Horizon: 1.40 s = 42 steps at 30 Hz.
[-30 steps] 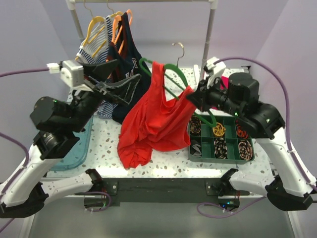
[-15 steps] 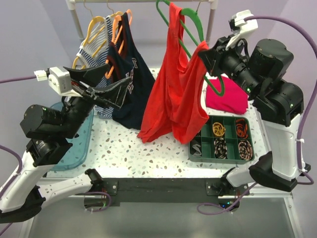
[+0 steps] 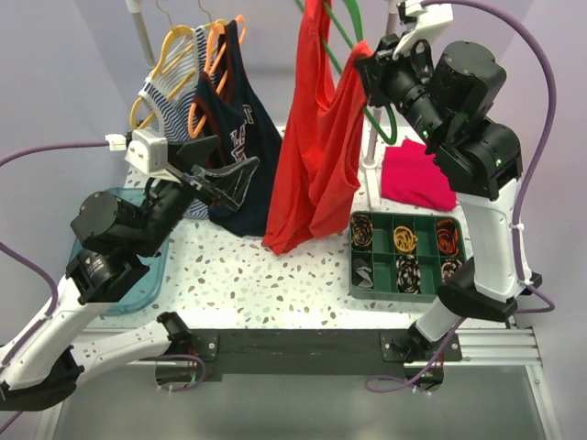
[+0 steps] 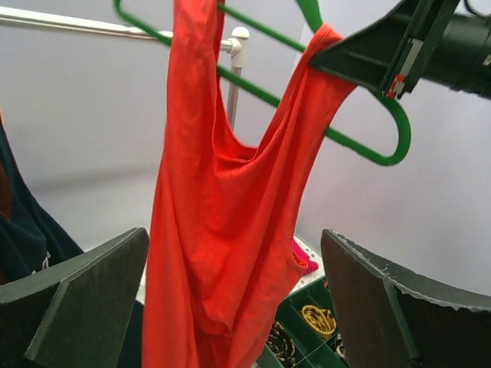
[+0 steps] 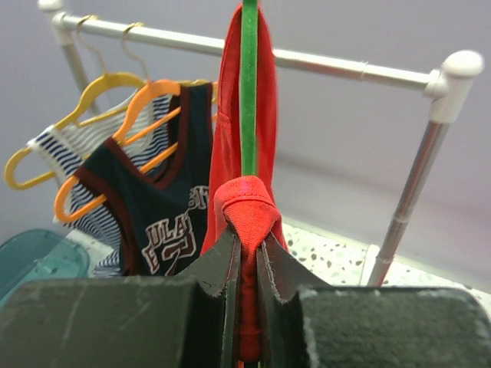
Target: Place the tank top on the hanger
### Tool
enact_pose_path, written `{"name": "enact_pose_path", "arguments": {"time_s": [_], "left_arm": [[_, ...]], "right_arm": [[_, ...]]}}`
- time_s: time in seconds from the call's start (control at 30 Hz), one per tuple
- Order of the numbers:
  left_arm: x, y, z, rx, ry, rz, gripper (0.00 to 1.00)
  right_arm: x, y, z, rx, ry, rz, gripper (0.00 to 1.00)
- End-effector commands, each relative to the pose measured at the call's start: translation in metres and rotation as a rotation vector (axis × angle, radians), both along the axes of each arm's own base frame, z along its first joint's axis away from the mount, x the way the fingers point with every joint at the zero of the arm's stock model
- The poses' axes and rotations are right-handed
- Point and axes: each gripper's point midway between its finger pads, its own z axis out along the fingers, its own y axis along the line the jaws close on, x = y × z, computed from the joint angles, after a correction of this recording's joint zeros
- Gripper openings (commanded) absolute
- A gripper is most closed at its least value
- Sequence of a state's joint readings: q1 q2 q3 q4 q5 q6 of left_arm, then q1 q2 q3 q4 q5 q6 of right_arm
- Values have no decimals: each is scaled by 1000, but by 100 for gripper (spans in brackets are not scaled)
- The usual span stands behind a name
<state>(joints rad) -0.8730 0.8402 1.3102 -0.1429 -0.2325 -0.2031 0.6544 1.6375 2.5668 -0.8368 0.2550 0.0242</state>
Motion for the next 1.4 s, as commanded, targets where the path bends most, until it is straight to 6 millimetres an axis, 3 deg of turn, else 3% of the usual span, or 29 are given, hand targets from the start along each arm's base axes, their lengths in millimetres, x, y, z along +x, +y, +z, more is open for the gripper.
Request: {"name": "enact_pose_path", "arguments": {"time_s": [0.0,0.03,0.1,0.13,0.27,0.37,0.4,0.5,0.6,0.73,0.77,0.83,0.87,0.93,0.97,1.1,1.13,1.17,1.23,1.37], "left_arm": [[4,2,-11,-14,37,21,99],[6,2,-16,-11,48,32,99],[13,6,-29,-13,83,73,99],[14,7,-33,-14,92,82,99],[24,9,-53,-8,139,135,98],[27,8,-63,-2,159,147,98],[28,7,-66,0,166,148,98],[31,4,-77,12,187,149,97],[31,2,-86,21,199,144,97],[35,-3,-100,38,225,142,96],[35,-4,-103,39,230,139,96],[35,-6,-107,43,237,134,96],[35,-6,-108,42,240,133,95],[34,-6,-113,47,245,132,95],[34,-6,-115,48,249,132,95],[33,-5,-118,47,251,130,95],[34,-6,-120,49,255,130,94],[33,-6,-121,49,257,126,94],[31,-5,-120,44,257,122,94],[28,0,-122,35,259,130,94]], "right_arm": [[-17,-34,73,127,-231,-91,0],[-32,-43,85,164,-259,-81,0],[-32,-39,73,153,-233,-60,0],[-44,-45,78,161,-249,-45,0],[-49,-49,73,178,-231,-49,0],[-50,-52,80,179,-246,-56,0],[-58,-57,90,197,-269,-53,0],[-66,-52,90,197,-263,-4,0],[-63,-36,69,177,-195,59,0],[-64,-6,14,113,-4,187,0],[-59,3,-12,80,68,205,0],[-68,1,-35,69,139,218,0],[-62,5,-64,34,208,209,0],[-67,-1,-85,22,262,187,0],[-63,0,-106,-8,314,173,0],[-54,0,-142,-71,416,128,0],[-42,5,-153,-96,446,111,0],[-39,7,-144,-91,430,108,0],[-15,12,-153,-124,452,52,0],[16,19,-123,-86,367,-17,0]]}}
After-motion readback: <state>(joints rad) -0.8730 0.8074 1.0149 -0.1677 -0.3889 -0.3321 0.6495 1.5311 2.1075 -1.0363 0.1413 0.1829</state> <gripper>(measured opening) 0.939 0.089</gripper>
